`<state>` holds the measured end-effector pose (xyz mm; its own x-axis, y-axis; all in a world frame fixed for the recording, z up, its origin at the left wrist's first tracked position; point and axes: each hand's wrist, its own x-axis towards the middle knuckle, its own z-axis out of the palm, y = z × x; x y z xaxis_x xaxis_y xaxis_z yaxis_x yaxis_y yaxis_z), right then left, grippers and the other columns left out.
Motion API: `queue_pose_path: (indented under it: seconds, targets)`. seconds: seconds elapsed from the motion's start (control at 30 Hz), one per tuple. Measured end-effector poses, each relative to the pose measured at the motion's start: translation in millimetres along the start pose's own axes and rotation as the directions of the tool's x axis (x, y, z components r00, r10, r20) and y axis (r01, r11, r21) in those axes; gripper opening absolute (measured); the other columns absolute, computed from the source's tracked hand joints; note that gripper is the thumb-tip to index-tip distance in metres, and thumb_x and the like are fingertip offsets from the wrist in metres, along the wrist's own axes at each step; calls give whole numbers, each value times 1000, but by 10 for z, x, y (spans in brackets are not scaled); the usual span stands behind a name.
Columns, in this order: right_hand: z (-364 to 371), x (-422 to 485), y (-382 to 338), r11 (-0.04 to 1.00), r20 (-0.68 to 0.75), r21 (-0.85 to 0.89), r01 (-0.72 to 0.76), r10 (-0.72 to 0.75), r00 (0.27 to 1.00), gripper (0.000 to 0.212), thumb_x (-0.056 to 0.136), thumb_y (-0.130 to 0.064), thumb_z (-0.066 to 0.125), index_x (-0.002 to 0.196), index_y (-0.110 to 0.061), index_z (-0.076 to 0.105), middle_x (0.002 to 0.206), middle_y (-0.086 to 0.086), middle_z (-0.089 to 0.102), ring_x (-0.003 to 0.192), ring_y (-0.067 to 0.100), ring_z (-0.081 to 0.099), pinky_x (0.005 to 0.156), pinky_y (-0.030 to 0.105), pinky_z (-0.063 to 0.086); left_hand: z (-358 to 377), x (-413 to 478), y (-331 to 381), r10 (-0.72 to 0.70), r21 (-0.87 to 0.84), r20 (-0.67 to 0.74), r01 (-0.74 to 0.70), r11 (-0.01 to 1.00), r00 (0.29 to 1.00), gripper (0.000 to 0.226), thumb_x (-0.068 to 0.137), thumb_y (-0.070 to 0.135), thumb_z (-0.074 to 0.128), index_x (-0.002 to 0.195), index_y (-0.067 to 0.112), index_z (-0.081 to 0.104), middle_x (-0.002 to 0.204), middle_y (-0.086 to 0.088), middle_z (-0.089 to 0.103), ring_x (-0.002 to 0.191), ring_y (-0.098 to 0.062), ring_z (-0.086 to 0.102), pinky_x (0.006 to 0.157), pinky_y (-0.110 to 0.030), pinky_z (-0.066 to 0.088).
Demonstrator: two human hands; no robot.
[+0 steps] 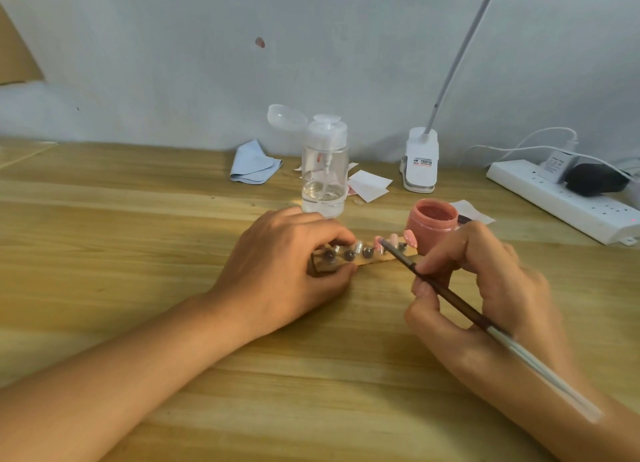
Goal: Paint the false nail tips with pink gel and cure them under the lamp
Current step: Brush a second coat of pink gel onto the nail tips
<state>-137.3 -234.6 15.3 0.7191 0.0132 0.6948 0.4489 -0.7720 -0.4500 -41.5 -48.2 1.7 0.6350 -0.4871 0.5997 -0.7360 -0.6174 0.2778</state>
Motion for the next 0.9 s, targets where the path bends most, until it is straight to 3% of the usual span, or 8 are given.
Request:
queue_pose_path:
  seconds: [0.2, 0.77, 0.9]
  targets:
    - [5, 4, 22, 1000, 22, -13, 14, -14, 1000, 17, 66, -11, 66, 81, -14, 59, 72, -12, 62, 88, -3, 55, 82, 22, 40, 5, -2, -5, -1, -20, 1, 1, 1000, 1000, 23, 79, 47, 61, 96, 35, 71, 88, 23, 66, 79, 0, 48, 77, -28, 44]
    - [12, 4, 28, 997, 20, -66, 26, -25, 999, 17, 67, -11, 66, 82, -13, 59, 74, -15, 60, 89, -7, 51, 82, 11, 35, 4, 1, 4, -1, -28, -8, 1, 1000, 1000, 20, 78, 40, 66, 96, 33, 73, 87, 18, 68, 80, -5, 51, 77, -28, 42]
    - [6, 2, 33, 998, -22, -54, 36, -37, 999, 17, 67, -10, 65, 83, -13, 59, 77, -18, 59, 87, -5, 52, 81, 20, 39, 11, 1, 3, 1, -29, -16, -1, 1000, 1000, 21, 78, 39, 68, 96, 31, 74, 88, 17, 69, 80, -4, 49, 77, -27, 41]
